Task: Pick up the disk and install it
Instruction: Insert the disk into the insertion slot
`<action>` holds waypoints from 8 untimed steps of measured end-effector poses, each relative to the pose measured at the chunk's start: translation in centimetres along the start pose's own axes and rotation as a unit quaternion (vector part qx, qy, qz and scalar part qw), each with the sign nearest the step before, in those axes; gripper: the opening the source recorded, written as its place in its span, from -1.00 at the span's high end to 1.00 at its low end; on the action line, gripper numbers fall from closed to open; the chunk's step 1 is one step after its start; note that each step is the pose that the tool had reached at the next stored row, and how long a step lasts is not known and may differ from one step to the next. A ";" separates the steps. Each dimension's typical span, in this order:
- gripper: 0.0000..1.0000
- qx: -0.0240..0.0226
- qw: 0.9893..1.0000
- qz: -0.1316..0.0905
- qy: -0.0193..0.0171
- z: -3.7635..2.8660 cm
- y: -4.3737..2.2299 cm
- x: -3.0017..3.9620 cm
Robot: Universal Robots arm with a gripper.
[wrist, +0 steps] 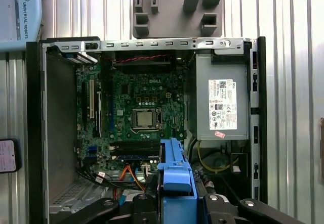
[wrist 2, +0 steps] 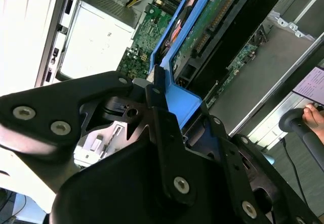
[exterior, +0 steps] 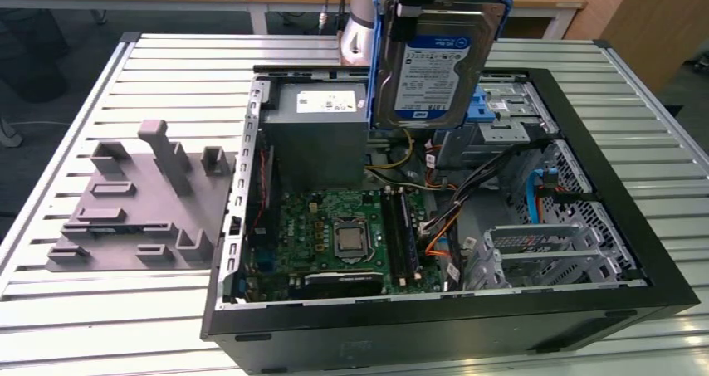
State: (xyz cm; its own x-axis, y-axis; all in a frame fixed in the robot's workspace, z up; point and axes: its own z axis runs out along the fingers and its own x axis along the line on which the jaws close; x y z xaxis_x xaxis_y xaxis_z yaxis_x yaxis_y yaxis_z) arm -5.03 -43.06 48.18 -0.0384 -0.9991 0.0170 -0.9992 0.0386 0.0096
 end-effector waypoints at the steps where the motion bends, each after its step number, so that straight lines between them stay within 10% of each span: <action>1: 0.27 0.000 1.000 0.000 0.000 0.00 0.00 0.01; 8: 0.27 0.000 1.000 0.000 0.000 0.00 -0.01 0.17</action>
State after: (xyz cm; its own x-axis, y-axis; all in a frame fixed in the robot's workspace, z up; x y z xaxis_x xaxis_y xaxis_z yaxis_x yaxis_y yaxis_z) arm -5.02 -43.23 48.19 -0.0383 -0.9991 0.0171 -0.9992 0.0384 0.0096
